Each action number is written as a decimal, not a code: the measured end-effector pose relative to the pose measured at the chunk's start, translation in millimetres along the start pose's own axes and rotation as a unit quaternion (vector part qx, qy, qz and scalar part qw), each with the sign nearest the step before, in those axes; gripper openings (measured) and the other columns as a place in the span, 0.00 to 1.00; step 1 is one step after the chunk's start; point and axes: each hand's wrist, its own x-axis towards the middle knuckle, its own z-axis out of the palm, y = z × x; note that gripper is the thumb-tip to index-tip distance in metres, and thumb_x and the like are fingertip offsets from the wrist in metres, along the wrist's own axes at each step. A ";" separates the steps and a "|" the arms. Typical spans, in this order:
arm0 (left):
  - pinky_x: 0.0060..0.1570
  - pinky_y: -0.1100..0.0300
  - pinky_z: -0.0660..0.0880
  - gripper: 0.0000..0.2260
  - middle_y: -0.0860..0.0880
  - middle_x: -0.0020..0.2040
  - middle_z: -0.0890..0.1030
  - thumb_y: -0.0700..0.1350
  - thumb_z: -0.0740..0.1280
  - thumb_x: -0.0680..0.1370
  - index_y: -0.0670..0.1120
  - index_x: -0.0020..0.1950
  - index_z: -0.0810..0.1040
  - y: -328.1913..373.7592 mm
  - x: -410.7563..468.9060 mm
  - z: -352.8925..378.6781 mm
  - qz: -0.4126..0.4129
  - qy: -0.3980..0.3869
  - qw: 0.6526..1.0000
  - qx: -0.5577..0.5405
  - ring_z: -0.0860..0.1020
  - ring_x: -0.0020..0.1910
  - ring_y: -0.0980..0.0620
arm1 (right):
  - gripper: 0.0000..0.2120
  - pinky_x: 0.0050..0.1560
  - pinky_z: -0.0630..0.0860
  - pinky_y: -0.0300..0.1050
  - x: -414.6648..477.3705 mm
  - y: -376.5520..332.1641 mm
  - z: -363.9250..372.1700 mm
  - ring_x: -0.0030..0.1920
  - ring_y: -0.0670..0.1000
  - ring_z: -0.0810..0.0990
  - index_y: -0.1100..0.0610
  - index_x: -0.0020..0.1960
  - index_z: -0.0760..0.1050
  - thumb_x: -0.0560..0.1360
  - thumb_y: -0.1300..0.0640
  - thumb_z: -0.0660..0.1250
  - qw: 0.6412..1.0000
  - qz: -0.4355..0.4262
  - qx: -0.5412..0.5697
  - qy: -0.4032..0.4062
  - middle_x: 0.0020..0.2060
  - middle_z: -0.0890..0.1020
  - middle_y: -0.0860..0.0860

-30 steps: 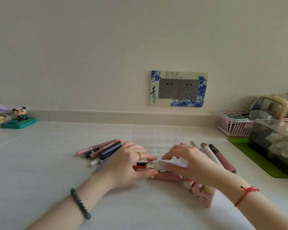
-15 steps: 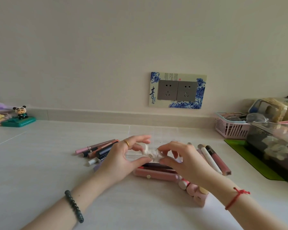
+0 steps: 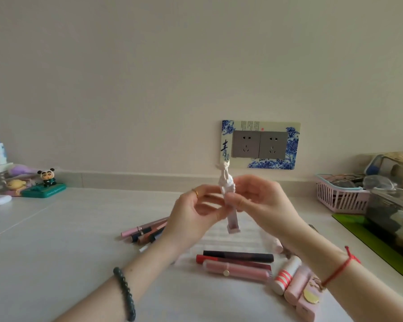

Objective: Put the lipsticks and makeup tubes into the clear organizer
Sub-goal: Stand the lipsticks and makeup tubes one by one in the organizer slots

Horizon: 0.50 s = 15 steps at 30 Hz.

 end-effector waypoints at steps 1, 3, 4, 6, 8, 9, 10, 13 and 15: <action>0.43 0.61 0.79 0.09 0.54 0.35 0.84 0.42 0.74 0.67 0.56 0.39 0.80 4.5 12.2 -6.7 0.007 -0.001 1.000 0.006 0.82 0.35 0.55 | 0.08 0.39 0.78 0.36 11.7 -4.8 0.7 0.36 0.44 0.81 0.56 0.48 0.77 0.69 0.62 0.71 1.000 -0.006 -0.006 0.002 0.37 0.84 0.51; 0.44 0.60 0.79 0.08 0.53 0.35 0.84 0.40 0.73 0.68 0.53 0.41 0.79 12.1 38.6 -21.9 0.024 0.000 0.999 0.036 0.82 0.35 0.55 | 0.08 0.39 0.79 0.37 37.0 -12.6 3.7 0.34 0.44 0.80 0.58 0.49 0.76 0.70 0.62 0.70 1.000 -0.014 -0.006 0.019 0.38 0.83 0.53; 0.46 0.61 0.78 0.07 0.53 0.37 0.84 0.41 0.73 0.69 0.52 0.42 0.79 14.3 51.6 -29.4 0.029 0.002 0.998 0.054 0.82 0.38 0.54 | 0.09 0.39 0.79 0.38 50.0 -14.8 5.8 0.33 0.44 0.80 0.59 0.49 0.76 0.70 0.62 0.70 0.999 -0.017 -0.005 0.028 0.37 0.83 0.53; 0.48 0.61 0.77 0.06 0.51 0.41 0.84 0.44 0.73 0.69 0.52 0.43 0.78 13.0 73.3 -42.7 0.022 0.008 0.996 0.087 0.83 0.43 0.52 | 0.08 0.39 0.79 0.38 73.1 -14.6 11.6 0.31 0.42 0.79 0.59 0.49 0.75 0.71 0.62 0.70 0.999 -0.018 -0.013 0.033 0.36 0.82 0.51; 0.50 0.60 0.76 0.06 0.49 0.43 0.84 0.47 0.73 0.69 0.53 0.43 0.78 3.0 87.6 -52.0 0.004 0.013 0.994 0.111 0.82 0.45 0.51 | 0.07 0.41 0.80 0.41 90.1 -6.1 19.1 0.32 0.44 0.79 0.57 0.48 0.74 0.71 0.62 0.70 0.999 -0.007 -0.033 0.028 0.37 0.82 0.52; 0.50 0.60 0.75 0.06 0.48 0.43 0.84 0.46 0.73 0.69 0.53 0.42 0.78 -3.8 91.2 -54.6 -0.006 0.015 0.993 0.120 0.82 0.46 0.51 | 0.07 0.42 0.80 0.43 95.4 0.5 22.8 0.33 0.46 0.80 0.57 0.48 0.74 0.71 0.61 0.70 0.999 0.003 -0.043 0.024 0.38 0.82 0.53; 0.49 0.62 0.75 0.06 0.47 0.43 0.84 0.46 0.73 0.69 0.53 0.42 0.78 -12.1 93.9 -56.8 -0.014 0.017 0.992 0.127 0.82 0.46 0.51 | 0.08 0.43 0.80 0.44 99.9 8.9 27.0 0.34 0.47 0.80 0.58 0.49 0.74 0.71 0.61 0.69 0.998 0.014 -0.051 0.021 0.39 0.83 0.54; 0.42 0.73 0.71 0.05 0.47 0.43 0.84 0.46 0.73 0.70 0.52 0.42 0.78 -36.5 95.7 -58.2 -0.031 0.019 0.991 0.131 0.81 0.45 0.53 | 0.09 0.46 0.81 0.48 105.1 35.1 36.2 0.35 0.48 0.80 0.58 0.50 0.75 0.71 0.60 0.70 0.997 0.043 -0.065 0.018 0.40 0.83 0.56; 0.39 0.76 0.70 0.05 0.50 0.43 0.84 0.47 0.72 0.70 0.52 0.43 0.79 -50.7 94.3 -55.8 -0.042 0.013 0.991 0.128 0.80 0.45 0.55 | 0.08 0.47 0.81 0.49 104.7 49.8 38.1 0.35 0.48 0.81 0.57 0.49 0.75 0.71 0.59 0.70 0.996 0.055 -0.071 0.017 0.40 0.83 0.55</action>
